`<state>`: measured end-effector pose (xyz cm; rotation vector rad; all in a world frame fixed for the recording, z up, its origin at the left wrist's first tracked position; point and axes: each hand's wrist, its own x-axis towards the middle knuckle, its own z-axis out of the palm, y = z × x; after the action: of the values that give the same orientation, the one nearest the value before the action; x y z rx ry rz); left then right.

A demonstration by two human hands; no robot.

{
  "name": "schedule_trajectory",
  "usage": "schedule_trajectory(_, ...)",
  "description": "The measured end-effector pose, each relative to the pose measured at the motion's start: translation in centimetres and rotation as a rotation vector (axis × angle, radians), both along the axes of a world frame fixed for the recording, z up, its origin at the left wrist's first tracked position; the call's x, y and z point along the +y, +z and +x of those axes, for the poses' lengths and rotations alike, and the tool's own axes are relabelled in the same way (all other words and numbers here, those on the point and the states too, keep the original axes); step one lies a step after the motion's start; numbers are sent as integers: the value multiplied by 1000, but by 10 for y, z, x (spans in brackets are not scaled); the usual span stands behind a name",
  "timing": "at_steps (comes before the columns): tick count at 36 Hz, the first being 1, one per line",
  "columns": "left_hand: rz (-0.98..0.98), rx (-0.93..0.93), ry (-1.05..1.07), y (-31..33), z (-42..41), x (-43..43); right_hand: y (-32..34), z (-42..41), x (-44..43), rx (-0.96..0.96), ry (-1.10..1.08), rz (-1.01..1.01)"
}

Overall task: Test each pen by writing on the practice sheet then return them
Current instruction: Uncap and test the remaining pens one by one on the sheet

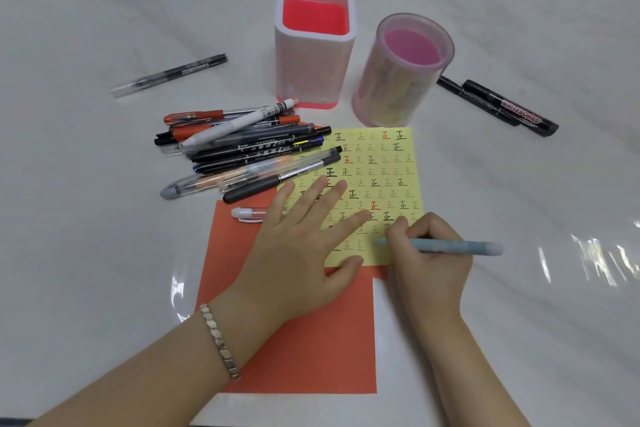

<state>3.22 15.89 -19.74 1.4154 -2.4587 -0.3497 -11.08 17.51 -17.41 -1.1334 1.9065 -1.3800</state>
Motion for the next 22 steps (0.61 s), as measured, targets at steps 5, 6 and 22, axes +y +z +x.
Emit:
schedule_trajectory(5, 1, -11, -1, 1, 0, 0, 0, 1, 1, -20, -7, -4)
schedule_trajectory(6, 1, -10, 1, 1, 0, 0, -1, 0, 1, -14, -21, -8)
schedule_trajectory(22, 9, -4, 6, 0, -1, 0, 1, 0, 1, -31, -21, 25)
